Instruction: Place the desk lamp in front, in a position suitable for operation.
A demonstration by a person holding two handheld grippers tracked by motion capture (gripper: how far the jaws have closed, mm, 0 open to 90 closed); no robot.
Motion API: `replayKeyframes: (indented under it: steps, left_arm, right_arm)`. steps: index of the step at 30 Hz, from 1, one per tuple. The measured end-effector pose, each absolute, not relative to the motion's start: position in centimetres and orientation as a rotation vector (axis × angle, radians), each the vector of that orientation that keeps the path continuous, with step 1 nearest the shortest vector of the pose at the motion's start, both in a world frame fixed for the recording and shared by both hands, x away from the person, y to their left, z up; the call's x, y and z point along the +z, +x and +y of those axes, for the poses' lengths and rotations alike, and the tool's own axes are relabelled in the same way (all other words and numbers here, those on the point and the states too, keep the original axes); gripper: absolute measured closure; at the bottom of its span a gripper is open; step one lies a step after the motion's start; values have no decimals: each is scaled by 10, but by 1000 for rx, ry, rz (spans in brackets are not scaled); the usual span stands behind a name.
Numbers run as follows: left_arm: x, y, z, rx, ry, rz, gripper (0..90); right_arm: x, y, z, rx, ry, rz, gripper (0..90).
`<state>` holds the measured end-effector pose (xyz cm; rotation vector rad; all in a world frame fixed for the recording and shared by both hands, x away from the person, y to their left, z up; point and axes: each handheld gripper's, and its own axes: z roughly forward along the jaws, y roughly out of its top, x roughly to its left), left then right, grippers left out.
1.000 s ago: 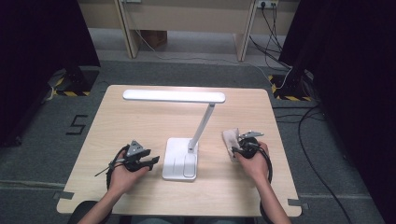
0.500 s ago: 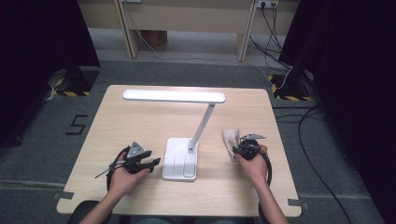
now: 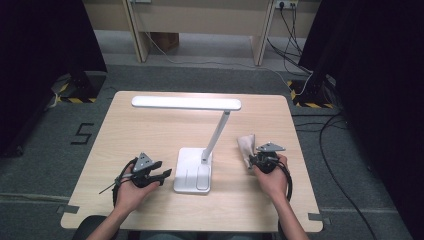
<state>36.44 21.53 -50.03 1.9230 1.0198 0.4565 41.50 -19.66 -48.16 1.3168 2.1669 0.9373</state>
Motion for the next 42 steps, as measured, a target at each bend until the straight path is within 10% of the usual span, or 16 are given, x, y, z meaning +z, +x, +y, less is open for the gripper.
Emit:
replayKeyframes:
  steps: [42]
  left_arm:
    - [-476, 359, 176, 405, 1891, 808, 449]
  right_arm:
    - [-469, 350, -139, 1056, 1026, 2454, 810]
